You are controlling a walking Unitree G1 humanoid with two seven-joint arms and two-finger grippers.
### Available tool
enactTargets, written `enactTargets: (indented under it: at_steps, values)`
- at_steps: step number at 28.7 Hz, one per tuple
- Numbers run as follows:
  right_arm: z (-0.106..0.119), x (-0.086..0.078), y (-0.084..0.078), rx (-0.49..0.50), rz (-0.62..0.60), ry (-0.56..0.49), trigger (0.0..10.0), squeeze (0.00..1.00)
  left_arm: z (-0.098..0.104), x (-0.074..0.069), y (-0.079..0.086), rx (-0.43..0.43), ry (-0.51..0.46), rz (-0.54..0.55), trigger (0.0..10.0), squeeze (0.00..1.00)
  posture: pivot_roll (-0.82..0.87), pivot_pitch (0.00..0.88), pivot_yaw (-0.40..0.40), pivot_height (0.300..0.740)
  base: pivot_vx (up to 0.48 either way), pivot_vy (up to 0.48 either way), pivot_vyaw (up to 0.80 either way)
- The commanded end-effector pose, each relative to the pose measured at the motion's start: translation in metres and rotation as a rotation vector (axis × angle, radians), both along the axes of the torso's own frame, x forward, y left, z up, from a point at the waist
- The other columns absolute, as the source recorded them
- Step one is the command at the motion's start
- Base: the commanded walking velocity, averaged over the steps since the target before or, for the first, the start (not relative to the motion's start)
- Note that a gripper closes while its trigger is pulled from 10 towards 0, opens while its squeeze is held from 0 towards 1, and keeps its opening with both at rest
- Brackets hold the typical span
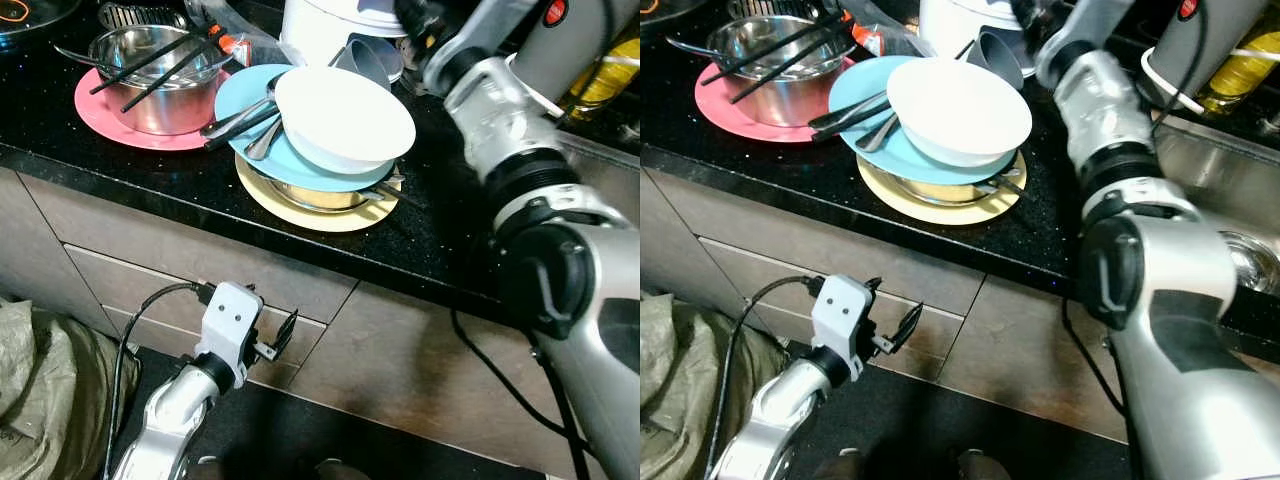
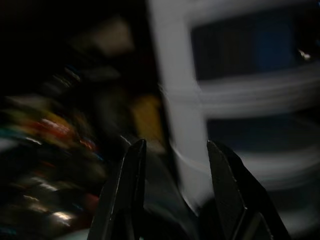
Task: Kitchen organization
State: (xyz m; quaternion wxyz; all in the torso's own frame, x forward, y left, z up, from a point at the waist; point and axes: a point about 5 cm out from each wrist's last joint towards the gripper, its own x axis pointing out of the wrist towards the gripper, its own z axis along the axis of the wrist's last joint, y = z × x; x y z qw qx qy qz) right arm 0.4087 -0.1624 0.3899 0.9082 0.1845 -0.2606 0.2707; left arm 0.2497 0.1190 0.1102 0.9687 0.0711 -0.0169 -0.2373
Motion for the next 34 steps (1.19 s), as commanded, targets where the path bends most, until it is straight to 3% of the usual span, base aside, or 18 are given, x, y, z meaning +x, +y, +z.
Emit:
enactTargets:
  at_steps: [1,4,5,6,9,11,16,18,25,28,34]
  values:
    - [0.006,-0.006,-0.01,0.033,0.068,-0.071,10.0,0.0,-0.009,-0.002,-0.001,0.008,0.04,-0.013,10.0,0.0,0.16,0.126,-0.16,0.74,0.0,0.0,0.0]
    - [0.012,-0.018,-0.015,0.012,0.209,-0.176,10.0,0.0,-0.009,0.0,0.0,0.011,0.041,-0.016,10.0,0.0,0.15,0.117,-0.151,0.74,0.0,0.0,0.0]
    - [0.011,-0.034,-0.015,-0.071,0.33,-0.266,10.0,0.0,-0.01,0.001,0.0,0.014,0.042,-0.018,10.0,0.0,0.15,0.112,-0.146,0.74,0.0,0.0,0.0]
    - [0.011,-0.034,-0.015,-0.071,0.33,-0.266,10.0,0.0,-0.01,0.001,0.0,0.014,0.042,-0.018,10.0,0.0,0.15,0.112,-0.146,0.74,0.0,0.0,0.0]
    - [0.0,-0.059,-0.009,-0.253,0.478,-0.349,10.0,0.0,-0.011,0.004,0.001,0.017,0.043,-0.02,10.0,0.0,0.15,0.094,-0.14,0.74,0.0,0.0,0.0]
    - [-0.02,-0.08,0.001,-0.438,0.589,-0.334,10.0,0.0,-0.013,0.006,0.001,0.024,0.045,-0.026,10.0,0.0,0.15,0.081,-0.138,0.74,0.0,0.0,0.0]
    - [-0.036,-0.094,0.016,-0.573,0.662,-0.309,10.0,0.0,-0.013,0.008,-0.001,0.032,0.035,-0.041,10.0,0.0,0.15,0.07,-0.139,0.74,0.0,0.0,0.0]
    - [-0.039,-0.097,0.019,-0.589,0.667,-0.305,10.0,0.0,-0.012,0.008,-0.002,0.038,0.029,-0.046,10.0,0.0,0.15,0.056,-0.137,0.74,0.0,0.0,0.0]
    - [-0.077,-0.091,0.043,-0.934,0.402,-0.126,10.0,0.0,-0.009,0.013,-0.006,0.061,0.001,-0.071,10.0,0.0,0.15,0.045,-0.119,0.74,0.0,0.0,0.0]
    - [-0.083,-0.088,0.047,-0.979,0.35,-0.099,10.0,0.0,-0.008,0.014,-0.007,0.068,-0.005,-0.078,10.0,0.0,0.15,0.044,-0.117,0.74,0.0,0.0,0.0]
    - [-0.075,-0.085,0.047,-0.935,0.279,-0.092,10.0,0.0,-0.01,0.016,-0.006,0.069,-0.003,-0.078,10.0,0.0,0.15,0.041,-0.115,0.74,0.0,0.0,0.0]
